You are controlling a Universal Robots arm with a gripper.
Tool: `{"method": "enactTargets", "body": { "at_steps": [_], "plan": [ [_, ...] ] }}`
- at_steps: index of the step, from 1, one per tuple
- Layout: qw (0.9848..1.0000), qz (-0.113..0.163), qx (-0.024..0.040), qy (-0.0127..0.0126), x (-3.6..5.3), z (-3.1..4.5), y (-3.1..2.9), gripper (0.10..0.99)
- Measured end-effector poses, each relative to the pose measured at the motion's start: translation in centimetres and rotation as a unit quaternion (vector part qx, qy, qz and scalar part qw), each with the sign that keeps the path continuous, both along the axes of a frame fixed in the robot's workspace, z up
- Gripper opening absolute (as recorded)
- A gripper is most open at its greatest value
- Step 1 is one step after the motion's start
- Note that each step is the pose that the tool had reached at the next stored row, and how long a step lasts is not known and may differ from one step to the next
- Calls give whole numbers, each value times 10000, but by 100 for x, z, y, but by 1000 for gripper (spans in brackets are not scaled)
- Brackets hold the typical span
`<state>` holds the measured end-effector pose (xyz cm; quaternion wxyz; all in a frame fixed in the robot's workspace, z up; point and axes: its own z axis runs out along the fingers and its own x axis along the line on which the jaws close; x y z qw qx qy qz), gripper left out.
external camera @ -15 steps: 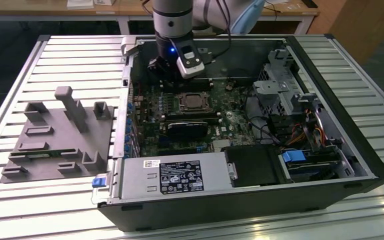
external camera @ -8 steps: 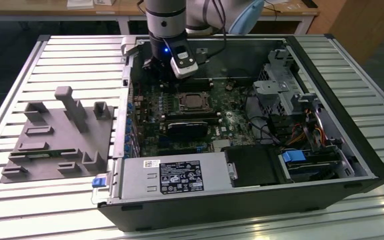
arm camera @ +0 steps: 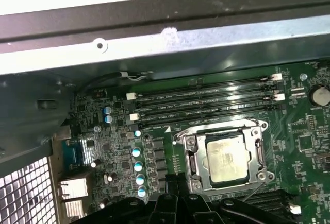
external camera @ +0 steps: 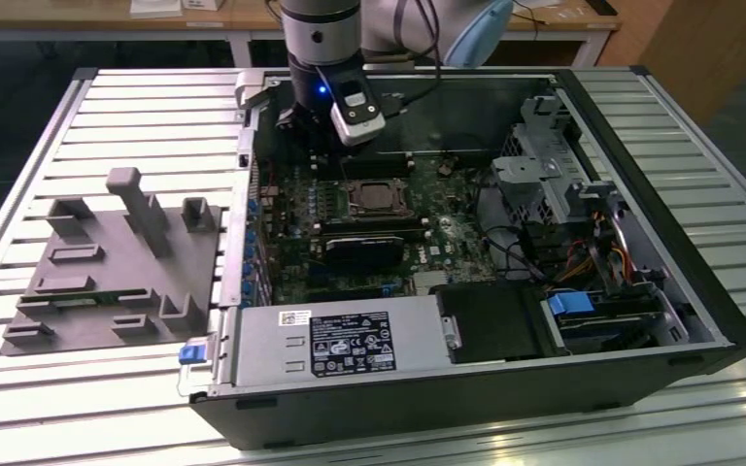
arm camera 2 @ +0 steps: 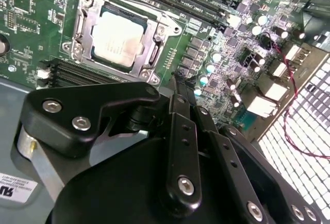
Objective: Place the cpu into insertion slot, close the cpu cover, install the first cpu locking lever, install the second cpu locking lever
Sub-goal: 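Install the first cpu locking lever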
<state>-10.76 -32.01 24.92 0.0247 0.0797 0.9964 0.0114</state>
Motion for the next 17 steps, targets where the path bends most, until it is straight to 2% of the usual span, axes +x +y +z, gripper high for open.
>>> {"method": "enactTargets", "body": {
  "at_steps": [5,10,12,17],
  "plan": [
    [10000,0,0,-21,-2,45,0,102],
    [10000,0,52,-32,-39,46,0,102],
    [9999,4,130,-33,-52,46,0,102],
    [9992,22,402,-34,-84,44,0,102]
  ]
}}
